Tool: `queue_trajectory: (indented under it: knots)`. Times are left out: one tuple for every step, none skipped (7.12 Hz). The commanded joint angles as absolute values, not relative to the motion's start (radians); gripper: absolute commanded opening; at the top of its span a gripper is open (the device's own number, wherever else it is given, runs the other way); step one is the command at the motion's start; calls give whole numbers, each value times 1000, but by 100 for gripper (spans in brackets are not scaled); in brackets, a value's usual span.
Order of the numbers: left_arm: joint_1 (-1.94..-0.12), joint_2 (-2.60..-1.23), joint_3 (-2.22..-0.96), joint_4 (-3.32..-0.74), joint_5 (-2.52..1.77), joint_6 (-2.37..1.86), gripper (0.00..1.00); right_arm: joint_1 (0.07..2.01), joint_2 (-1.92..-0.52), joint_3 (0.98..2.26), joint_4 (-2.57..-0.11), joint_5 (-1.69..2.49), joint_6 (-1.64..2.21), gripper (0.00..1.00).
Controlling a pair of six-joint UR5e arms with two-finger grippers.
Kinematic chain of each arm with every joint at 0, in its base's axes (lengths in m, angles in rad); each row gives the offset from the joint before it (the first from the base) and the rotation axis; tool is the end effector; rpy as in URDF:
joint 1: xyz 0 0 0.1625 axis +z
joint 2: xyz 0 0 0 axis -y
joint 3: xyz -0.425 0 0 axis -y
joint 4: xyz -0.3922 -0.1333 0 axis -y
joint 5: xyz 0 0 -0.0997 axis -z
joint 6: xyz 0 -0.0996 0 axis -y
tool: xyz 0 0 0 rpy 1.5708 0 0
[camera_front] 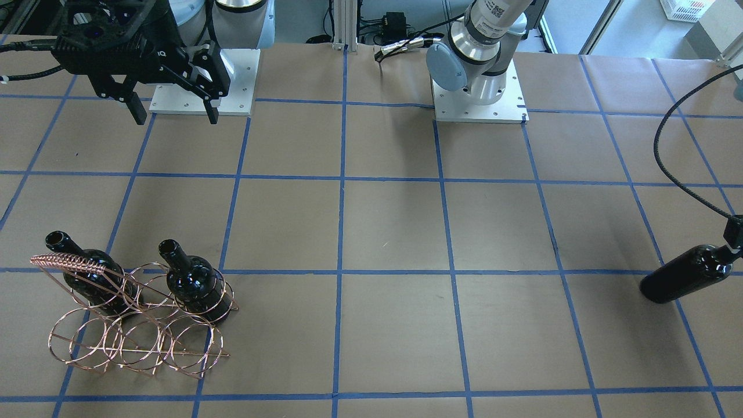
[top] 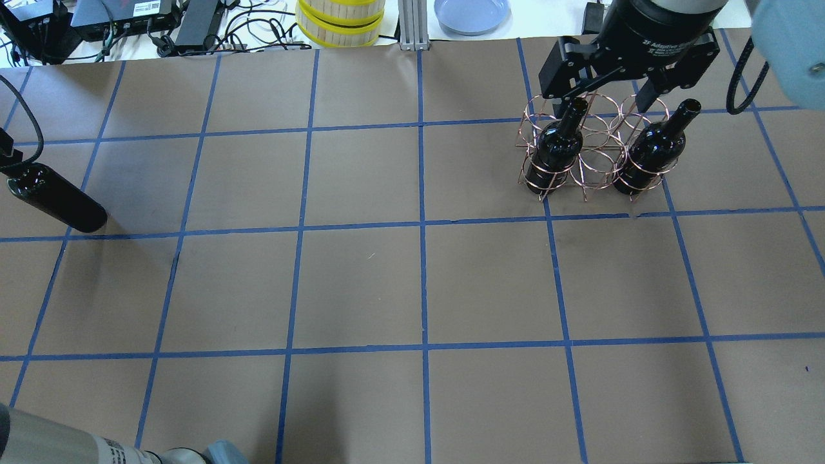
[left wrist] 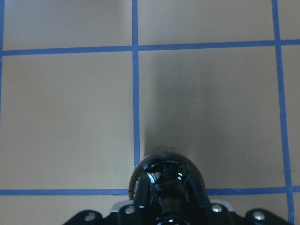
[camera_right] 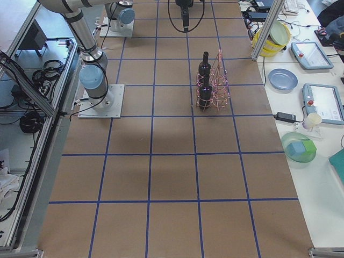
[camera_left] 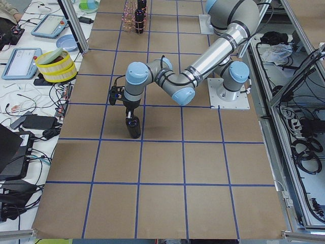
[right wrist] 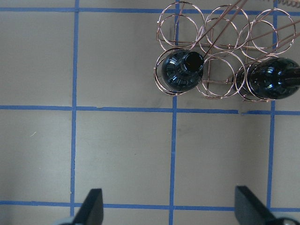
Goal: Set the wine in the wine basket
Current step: 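Lower the left gripper over the bottle and close it on the bottle, then lift the bottle with the left gripper and swing it upright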
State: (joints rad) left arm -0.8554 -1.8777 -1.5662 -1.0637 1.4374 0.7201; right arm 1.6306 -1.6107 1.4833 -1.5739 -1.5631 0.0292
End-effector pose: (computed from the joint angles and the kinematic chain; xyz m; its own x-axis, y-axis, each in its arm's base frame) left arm 0.2964 -0.5645 0.3745 -0.9992 0.0140 -0.0362 0.0223 0.9708 -0.2388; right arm 0.1627 -0.4750 0.5512 -0.9994 -0.0318 -0.0114 -0.0301 0.9911 -0.1299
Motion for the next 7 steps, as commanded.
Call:
queue_trajectory:
  knots:
    - [-873,-1855,-1566,-1075,1439,710,3,1631,-1611,1483,-1574,-1563,29,100]
    - [-887,-1835,-1566,-1095,1440,707,1,1631,-1611,1483,-1574,-1563,29,100]
    - [-928,-1801,-1566,-1171,1440,687,1,1631,-1611,1483,-1574,-1563,29,100]
    - [-978,-1763,-1572,-1225,1442,674,1,1631,-1611,1483,-1574,-1563,29,100]
    - [-1024,-1723,-1603,-1264,1439,619,1,1631,-1612,1483,-1574,-1563,29,100]
    - [-1085,-1662,-1653,-1266,1430,608,1,1631,-1611,1483,-1574,-1563,29,100]
    - [-1148,-1610,-1699,-1269,1433,522,1,1631,-1612,1483,-1574,-1563,29,100]
